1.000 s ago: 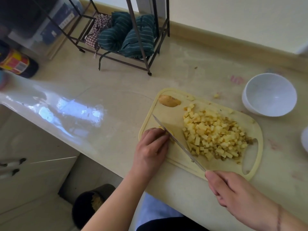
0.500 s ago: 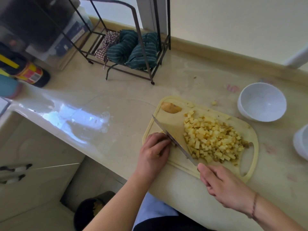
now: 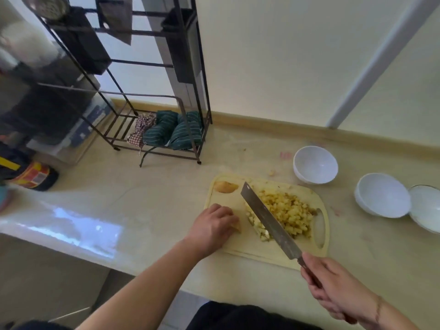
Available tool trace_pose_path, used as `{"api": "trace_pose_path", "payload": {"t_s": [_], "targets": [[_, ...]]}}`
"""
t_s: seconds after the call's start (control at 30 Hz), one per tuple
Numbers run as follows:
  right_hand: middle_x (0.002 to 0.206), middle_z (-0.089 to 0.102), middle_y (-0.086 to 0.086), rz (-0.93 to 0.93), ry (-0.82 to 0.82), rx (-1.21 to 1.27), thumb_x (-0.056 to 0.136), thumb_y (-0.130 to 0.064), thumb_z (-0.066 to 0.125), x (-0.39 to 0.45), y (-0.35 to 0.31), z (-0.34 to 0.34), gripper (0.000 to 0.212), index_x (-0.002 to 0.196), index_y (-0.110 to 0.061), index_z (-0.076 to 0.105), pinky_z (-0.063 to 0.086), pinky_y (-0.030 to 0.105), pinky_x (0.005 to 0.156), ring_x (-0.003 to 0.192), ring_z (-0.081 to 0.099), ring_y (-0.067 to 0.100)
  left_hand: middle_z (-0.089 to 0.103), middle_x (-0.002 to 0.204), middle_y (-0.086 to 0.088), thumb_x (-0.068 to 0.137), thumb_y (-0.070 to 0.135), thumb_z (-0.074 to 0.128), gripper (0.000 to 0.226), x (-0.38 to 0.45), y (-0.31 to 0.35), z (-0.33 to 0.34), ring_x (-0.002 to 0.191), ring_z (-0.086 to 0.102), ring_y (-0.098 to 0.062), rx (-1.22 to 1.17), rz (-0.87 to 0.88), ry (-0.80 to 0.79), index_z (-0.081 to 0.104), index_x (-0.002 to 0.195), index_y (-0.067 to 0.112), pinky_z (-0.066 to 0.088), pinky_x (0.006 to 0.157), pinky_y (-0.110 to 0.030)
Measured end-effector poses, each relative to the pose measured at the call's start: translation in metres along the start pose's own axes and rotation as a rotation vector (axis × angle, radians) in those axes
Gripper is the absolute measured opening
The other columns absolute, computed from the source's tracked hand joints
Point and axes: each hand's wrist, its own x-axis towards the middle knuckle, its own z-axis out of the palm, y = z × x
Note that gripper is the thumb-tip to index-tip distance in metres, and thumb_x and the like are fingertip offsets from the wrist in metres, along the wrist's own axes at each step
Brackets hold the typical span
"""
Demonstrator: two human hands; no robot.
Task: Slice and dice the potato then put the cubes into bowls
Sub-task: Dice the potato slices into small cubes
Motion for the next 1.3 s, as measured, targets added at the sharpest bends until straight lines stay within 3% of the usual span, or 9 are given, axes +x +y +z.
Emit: {"api": "trace_pose_path", "payload": {"t_s": [0.23,0.4,0.57,0.7,0.87,1.03,1.13,1.2,1.3], "targets": [[0.05,0.03,0.004,0.044,0.105,0.005,0.08,-0.071,0.04,0.0,0.012,0.032,0.056,0.069,-0.016,0.042,0.017,0.019,0.04,0.038,0.019,0.012,0.065,0.087,-0.001,0.09,0.031,0.066,0.017,-0.005,0.008,0.004,0.067,0.065,-0.027,-0.057,-0.083,0.085,0.07,0.095,0.014,0.053,0.047,-0.029],[0.048,0.029,0.003,0.026,0.116,0.019,0.085,-0.065,0.039,0.006,0.015,0.048,0.054,0.071,-0.013,0.041,0.016,0.02,0.039,0.036,0.018,0.013,0.068,0.087,0.0,0.095,0.033,0.053,0.034,-0.008,0.012,0.002,0.063,0.065,-0.025,-0.071,-0.112,0.13,0.077,0.082,0.013,0.053,0.044,-0.031],[0.048,0.032,0.003,0.049,0.131,0.006,0.094,-0.059,0.037,0.011,0.017,0.051,0.052,0.073,-0.012,0.042,0.017,0.02,0.038,0.035,0.02,0.014,0.069,0.095,0.007,0.091,0.029,0.073,0.012,-0.002,0.023,-0.008,0.084,0.067,-0.023,-0.143,-0.383,0.05,0.082,0.089,0.022,0.051,0.063,-0.027],[0.047,0.032,0.002,0.063,0.129,0.011,0.096,-0.058,0.037,0.014,0.019,0.052,0.051,0.074,-0.012,0.042,0.017,0.021,0.038,0.036,0.02,0.014,0.067,0.111,0.014,0.095,0.036,0.069,0.016,0.005,0.03,-0.02,0.106,0.061,-0.015,-0.135,-0.562,-0.057,0.08,0.105,0.031,0.05,0.078,-0.029],[0.049,0.03,0.003,0.061,0.126,0.017,0.094,-0.061,0.039,0.014,0.021,0.051,0.052,0.072,-0.014,0.042,0.016,0.024,0.04,0.038,0.02,0.013,0.064,0.121,0.005,0.101,0.031,0.059,0.029,0.015,0.038,-0.023,0.115,0.056,-0.021,-0.053,-0.534,-0.181,0.068,0.127,0.027,0.048,0.084,-0.03],[0.051,0.031,0.002,0.036,0.107,0.016,0.09,-0.063,0.043,0.011,0.019,0.047,0.052,0.075,-0.013,0.041,0.017,0.023,0.039,0.038,0.02,0.015,0.057,0.115,-0.001,0.101,0.02,0.054,0.022,0.016,0.051,-0.019,0.109,0.054,-0.023,-0.014,-0.513,-0.286,0.065,0.12,0.014,0.05,0.086,-0.034],[0.053,0.037,-0.001,-0.067,0.142,-0.031,0.087,-0.054,0.059,0.007,0.012,0.046,0.044,0.078,-0.014,0.045,0.023,0.022,0.036,0.037,0.026,0.012,0.061,0.094,0.006,0.097,0.019,0.063,0.008,0.014,0.058,-0.03,0.086,0.057,-0.013,-0.256,-0.659,-0.158,0.067,0.102,0.014,0.048,0.073,-0.023],[0.052,0.036,-0.005,-0.164,0.187,-0.068,0.084,-0.043,0.07,0.006,0.002,0.047,0.039,0.074,-0.015,0.045,0.025,0.018,0.037,0.037,0.029,0.007,0.066,0.077,0.009,0.092,0.018,0.074,0.005,0.013,0.065,-0.045,0.072,0.059,-0.008,-0.665,-0.823,-0.094,0.072,0.092,0.013,0.046,0.066,-0.016],[0.048,0.037,-0.008,-0.264,0.248,-0.011,0.082,-0.034,0.075,0.008,-0.016,0.053,0.035,0.072,-0.013,0.049,0.027,0.017,0.036,0.034,0.031,0.006,0.067,0.071,-0.001,0.089,0.007,0.078,0.003,0.008,0.079,-0.063,0.067,0.06,-0.012,-1.207,-0.891,-0.167,0.075,0.088,0.007,0.053,0.069,-0.022]]}}
